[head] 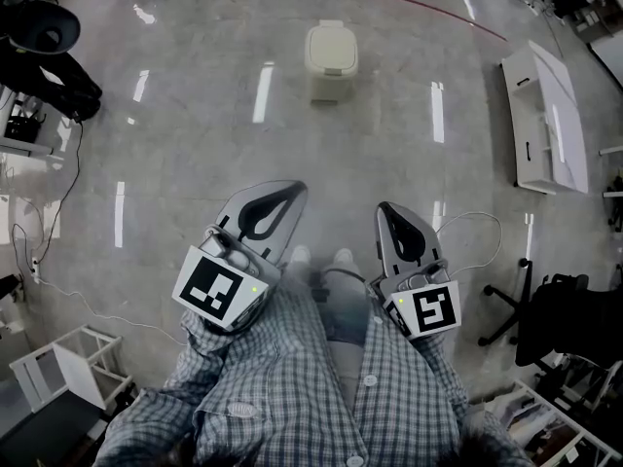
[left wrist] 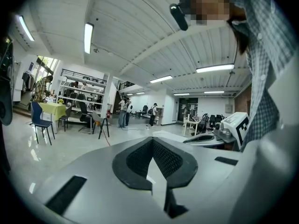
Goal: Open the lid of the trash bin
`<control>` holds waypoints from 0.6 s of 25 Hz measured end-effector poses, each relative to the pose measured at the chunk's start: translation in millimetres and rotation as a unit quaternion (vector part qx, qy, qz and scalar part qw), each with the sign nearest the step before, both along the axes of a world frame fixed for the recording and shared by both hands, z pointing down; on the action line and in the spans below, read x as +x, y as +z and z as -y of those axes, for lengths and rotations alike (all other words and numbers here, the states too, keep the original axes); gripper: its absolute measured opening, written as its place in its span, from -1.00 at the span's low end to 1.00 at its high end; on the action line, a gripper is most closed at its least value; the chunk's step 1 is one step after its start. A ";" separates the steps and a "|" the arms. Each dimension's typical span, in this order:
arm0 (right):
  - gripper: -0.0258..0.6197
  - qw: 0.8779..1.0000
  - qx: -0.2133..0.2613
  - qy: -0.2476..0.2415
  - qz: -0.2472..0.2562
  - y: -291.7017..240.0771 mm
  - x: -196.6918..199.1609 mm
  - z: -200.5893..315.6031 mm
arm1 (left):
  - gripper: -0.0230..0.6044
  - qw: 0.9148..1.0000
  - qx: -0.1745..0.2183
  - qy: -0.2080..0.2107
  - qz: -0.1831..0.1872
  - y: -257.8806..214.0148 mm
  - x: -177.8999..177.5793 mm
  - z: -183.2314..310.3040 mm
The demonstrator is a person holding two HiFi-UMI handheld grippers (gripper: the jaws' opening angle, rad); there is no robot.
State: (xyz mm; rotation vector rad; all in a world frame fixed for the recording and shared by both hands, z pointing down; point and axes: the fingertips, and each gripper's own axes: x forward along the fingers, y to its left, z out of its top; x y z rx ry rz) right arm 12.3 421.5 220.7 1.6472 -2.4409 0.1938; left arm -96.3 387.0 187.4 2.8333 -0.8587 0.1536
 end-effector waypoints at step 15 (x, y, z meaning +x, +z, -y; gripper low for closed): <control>-0.86 1.000 0.011 0.007 -0.015 -4.2 -20.9 -6.1 | -0.91 1.000 0.021 0.012 -0.007 -4.4 -20.8 0.7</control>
